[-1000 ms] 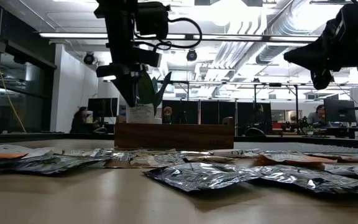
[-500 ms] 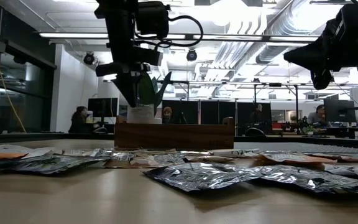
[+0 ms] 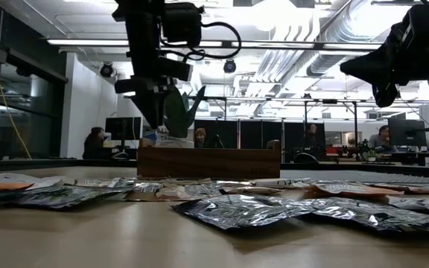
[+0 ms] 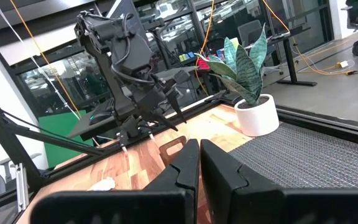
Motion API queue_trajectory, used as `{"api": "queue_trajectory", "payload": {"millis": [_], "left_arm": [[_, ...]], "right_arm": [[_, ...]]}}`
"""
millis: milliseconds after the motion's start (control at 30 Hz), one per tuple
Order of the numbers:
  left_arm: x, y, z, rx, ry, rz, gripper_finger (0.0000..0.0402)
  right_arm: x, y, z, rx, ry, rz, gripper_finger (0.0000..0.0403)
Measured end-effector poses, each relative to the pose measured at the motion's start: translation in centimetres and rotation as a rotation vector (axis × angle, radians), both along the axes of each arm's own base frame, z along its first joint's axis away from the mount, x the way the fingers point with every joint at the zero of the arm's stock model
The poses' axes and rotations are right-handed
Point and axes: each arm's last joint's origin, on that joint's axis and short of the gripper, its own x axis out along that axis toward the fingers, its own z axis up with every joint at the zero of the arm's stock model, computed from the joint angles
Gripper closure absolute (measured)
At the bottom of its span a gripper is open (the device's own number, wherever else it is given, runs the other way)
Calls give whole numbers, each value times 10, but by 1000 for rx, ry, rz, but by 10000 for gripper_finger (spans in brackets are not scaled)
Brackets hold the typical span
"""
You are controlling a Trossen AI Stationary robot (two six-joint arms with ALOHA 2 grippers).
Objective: Pick & Place Tea
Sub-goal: Put the orange tea bag into the left section of the wooden organizer
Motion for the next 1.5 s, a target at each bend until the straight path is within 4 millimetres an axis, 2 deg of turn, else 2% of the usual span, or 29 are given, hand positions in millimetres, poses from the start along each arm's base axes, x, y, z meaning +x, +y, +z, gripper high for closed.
{"api": "queue_trajectory", "payload": {"millis": [133,333,433,500,600,667,733,833,900,967,1033,1167,1500], "left_arm": [[-14,-7,18,-83,-53,54,280],[-32,-19,36,-434,-112,96,280],[-49,-26,36,-561,-117,98,280],[-55,-28,31,-582,-152,114,280],[-78,-34,15,-601,-124,180,280],[-86,-39,7,-646,-190,182,280],[-103,-45,-6,-715,-156,214,280],[-107,-55,-23,-820,-213,220,280],[-117,-60,-36,-854,-174,266,280],[-116,-65,-45,-872,-205,279,279],[-123,-69,-55,-879,-163,327,275],[-123,-76,-63,-904,-168,361,256],[-122,-92,-67,-913,-140,418,157]], "right_arm": [[0,0,0,0,0,0,391],[0,0,0,0,0,0,391],[0,0,0,0,0,0,391],[0,0,0,0,0,0,391],[0,0,0,0,2,0,391],[0,0,0,0,2,0,391],[0,0,0,1,5,-1,391],[1,0,-1,1,9,-2,391],[1,0,-1,2,13,-3,391],[1,0,-1,2,15,-3,391],[1,0,-2,3,20,-3,391],[2,0,-2,4,29,-3,391],[3,0,-3,5,37,-4,391]]}}
